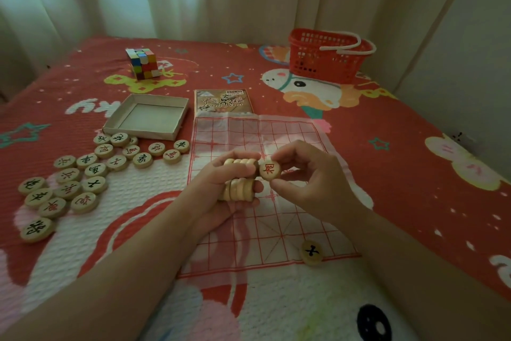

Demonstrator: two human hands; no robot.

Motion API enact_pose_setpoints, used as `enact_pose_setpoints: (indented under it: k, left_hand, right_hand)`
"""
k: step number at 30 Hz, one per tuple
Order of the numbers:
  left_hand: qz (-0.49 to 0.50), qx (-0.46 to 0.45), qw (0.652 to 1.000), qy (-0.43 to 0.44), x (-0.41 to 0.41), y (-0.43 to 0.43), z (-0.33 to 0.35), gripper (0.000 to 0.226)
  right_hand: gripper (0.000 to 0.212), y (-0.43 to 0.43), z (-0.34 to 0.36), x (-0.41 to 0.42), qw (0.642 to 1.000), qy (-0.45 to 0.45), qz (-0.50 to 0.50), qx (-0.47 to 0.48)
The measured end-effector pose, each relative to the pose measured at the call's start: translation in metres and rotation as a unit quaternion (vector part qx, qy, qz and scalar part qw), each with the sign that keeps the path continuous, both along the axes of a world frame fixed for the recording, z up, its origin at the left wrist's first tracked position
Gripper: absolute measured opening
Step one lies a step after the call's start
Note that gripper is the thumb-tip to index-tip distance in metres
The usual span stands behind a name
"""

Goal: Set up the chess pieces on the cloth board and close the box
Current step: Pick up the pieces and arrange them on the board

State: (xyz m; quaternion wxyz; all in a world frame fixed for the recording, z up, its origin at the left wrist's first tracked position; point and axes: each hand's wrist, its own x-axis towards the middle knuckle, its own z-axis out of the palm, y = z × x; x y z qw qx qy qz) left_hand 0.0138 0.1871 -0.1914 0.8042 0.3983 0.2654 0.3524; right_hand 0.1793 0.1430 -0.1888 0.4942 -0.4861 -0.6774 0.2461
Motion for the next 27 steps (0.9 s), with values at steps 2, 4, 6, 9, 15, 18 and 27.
enact_pose_setpoints:
  k: [2,4,6,9,15,18,27]
  left_hand:
    - [0.002,0.005,1.0,0.002,0.0,-0.001,0.0,0.019]
    - [0.005,0.012,1.0,0.007,-0.001,-0.001,-0.001,0.021]
    - [0.007,0.022,1.0,0.016,-0.001,-0.001,0.0,0.022]
    - [0.014,0.036,0.999,0.029,0.001,-0.003,0.001,0.024]
    - [0.027,0.049,0.998,0.039,0.002,-0.003,0.001,0.026]
    - [0.03,0.051,0.997,0.044,0.002,-0.004,0.001,0.025]
    - [0.015,0.034,0.999,0.038,0.001,-0.003,0.0,0.025]
  right_hand:
    - [0.024,0.001,-0.001,0.001,1.0,-0.006,0.007,0.006]
    - [0.023,0.002,-0.002,0.002,1.0,-0.016,0.012,0.013]
    - [0.024,0.002,-0.002,0.002,0.999,-0.03,0.012,0.021]
    - [0.025,0.002,-0.002,0.002,0.999,-0.038,0.012,0.029]
    - [0.025,0.001,-0.002,0.001,0.998,-0.052,0.013,0.043]
    - [0.029,0.002,-0.002,0.002,0.997,-0.062,0.011,0.045]
    - [0.03,0.002,0.006,0.014,0.992,-0.121,0.003,0.045]
